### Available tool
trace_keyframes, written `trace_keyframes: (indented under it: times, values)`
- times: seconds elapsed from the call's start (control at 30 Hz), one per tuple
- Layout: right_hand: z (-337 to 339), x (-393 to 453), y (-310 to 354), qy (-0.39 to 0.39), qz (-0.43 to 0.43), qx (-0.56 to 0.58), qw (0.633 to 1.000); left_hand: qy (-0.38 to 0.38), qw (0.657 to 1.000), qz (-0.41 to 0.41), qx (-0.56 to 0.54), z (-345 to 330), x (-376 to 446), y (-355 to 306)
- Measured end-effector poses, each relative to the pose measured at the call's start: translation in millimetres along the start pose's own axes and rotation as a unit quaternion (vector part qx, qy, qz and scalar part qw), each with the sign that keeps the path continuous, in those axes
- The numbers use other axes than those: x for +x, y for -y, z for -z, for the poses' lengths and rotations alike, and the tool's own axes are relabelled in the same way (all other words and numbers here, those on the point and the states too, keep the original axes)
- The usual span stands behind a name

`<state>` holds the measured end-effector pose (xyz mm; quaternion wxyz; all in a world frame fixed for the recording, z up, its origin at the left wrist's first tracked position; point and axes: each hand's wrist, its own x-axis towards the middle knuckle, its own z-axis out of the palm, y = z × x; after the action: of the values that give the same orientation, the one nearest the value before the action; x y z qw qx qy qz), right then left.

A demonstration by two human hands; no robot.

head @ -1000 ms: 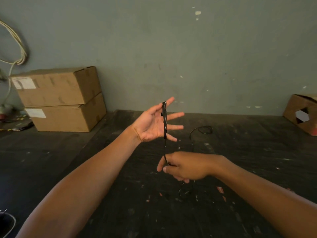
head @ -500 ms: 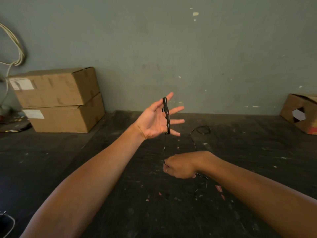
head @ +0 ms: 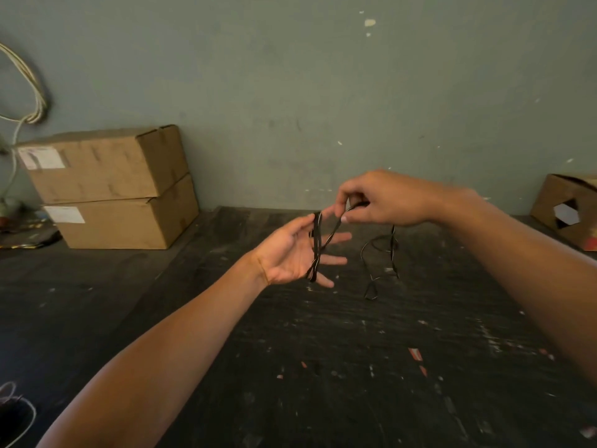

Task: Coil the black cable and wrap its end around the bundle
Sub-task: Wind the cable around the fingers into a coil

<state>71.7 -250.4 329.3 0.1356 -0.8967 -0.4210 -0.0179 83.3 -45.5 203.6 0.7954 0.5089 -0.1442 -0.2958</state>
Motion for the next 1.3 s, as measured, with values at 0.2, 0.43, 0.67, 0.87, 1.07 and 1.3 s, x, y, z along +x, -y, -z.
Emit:
trace_keyframes:
  times: [0.2,0.43,0.67,0.87,1.07,1.3]
  values:
    - [-9,-1,-6,0.003,0.028,0.010,1.000,-0.039,0.999,-0.021,-0.031,5,-3,0]
    - [-16,12,-30,-0.082,0.008,0.004,0.997,0.086,0.994,0.058,0.035,-16,-3,3]
    - [-18,10,-58,-0.122,0.015,0.098,0.988,0.150,0.982,0.087,0.068,-26,-15,-4]
    - [-58,-2,-80,-0.108,-0.063,0.273,0.954,0.201,0.976,0.068,0.042,-42,-15,-9]
    - [-156,-17,-73,0.002,-0.118,0.309,0.944,0.206,0.978,0.012,0.026,-52,-9,-25]
    - [-200,-18,-23,0.148,-0.087,0.249,0.953,0.105,0.994,-0.008,0.027,-45,1,-31]
